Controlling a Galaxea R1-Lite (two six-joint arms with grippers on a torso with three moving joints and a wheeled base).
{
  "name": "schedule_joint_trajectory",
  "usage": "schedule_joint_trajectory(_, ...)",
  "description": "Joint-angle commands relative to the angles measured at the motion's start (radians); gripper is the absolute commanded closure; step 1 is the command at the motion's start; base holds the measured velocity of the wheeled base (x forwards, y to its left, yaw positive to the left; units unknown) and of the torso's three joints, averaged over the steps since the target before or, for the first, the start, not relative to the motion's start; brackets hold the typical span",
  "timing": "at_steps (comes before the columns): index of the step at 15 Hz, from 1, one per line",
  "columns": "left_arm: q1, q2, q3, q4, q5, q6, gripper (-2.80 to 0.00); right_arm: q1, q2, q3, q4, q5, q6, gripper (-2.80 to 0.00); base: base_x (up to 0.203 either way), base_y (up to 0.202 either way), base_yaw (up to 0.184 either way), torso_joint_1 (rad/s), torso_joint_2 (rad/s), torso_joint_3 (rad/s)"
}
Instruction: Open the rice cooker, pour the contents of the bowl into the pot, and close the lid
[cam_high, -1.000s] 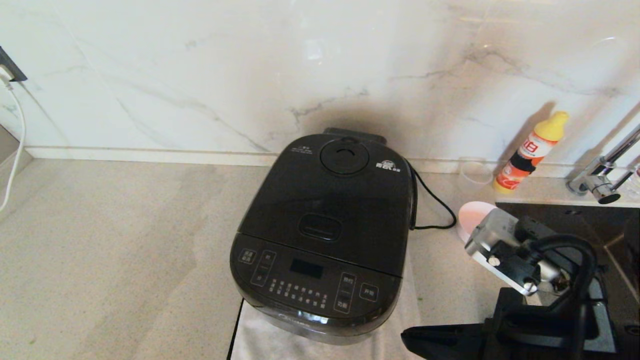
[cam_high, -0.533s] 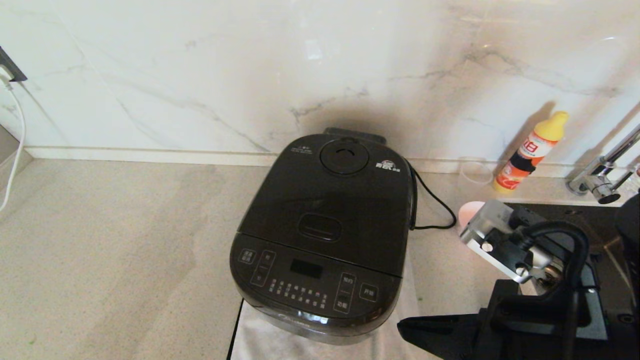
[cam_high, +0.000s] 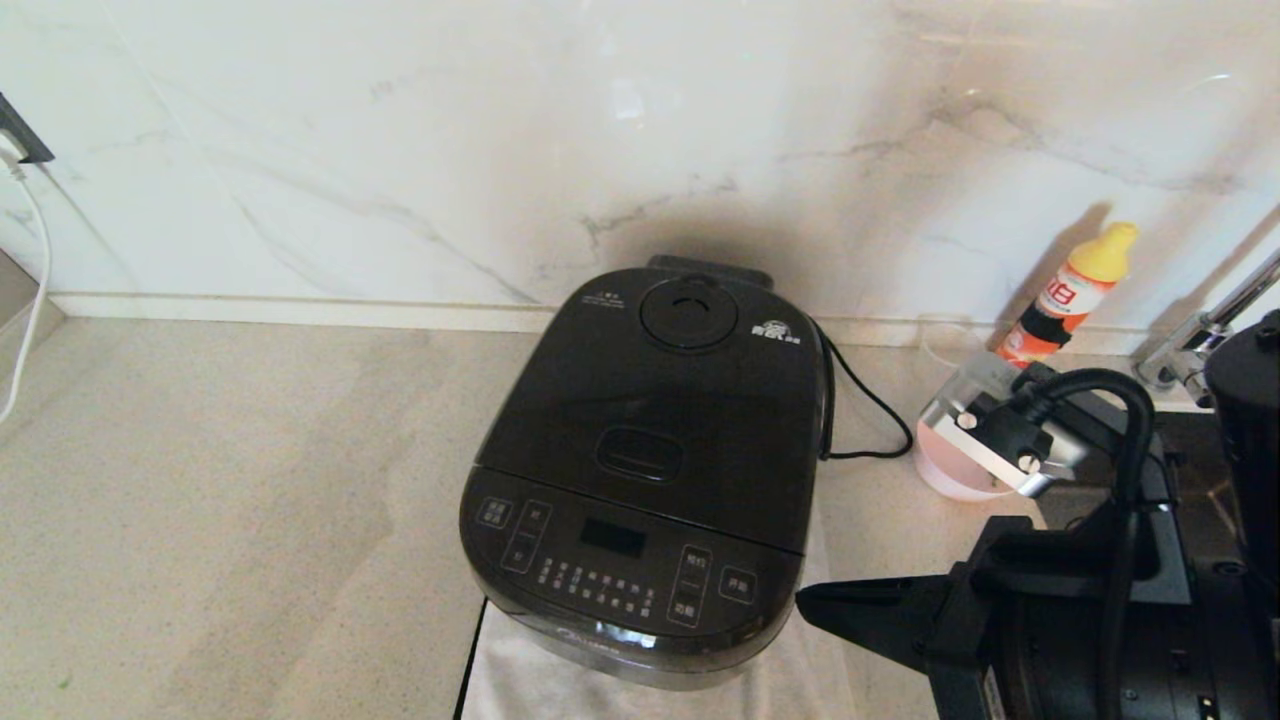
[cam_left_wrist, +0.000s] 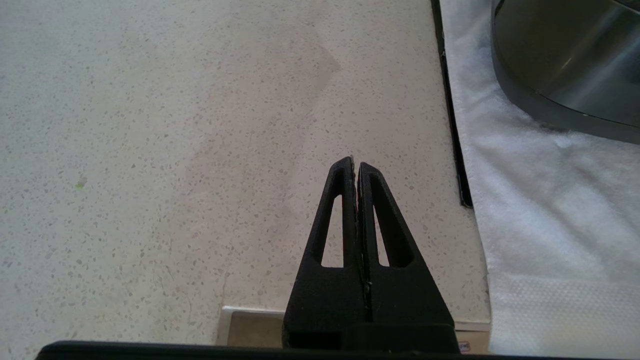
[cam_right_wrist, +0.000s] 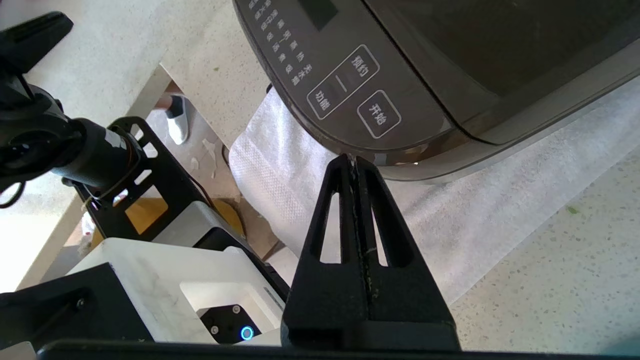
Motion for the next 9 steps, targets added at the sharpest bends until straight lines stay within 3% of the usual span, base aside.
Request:
schedule_joint_trajectory(1,0.000,0.001,0.000,0.001,0.000,0.000,0.00,-0.016,0.002,-0.005,-0.001,0.008,0.002,0.00,0.000,0.000,0.000,0.000,0.00,0.000)
schedule_joint_trajectory(9,0.000,0.002,0.000,0.001,0.000,0.000,0.00,-0.054,0.067,-0.030,-0.003,0.049,0.002,0.00,0.000,0.000,0.000,0.000,0.00,0.000)
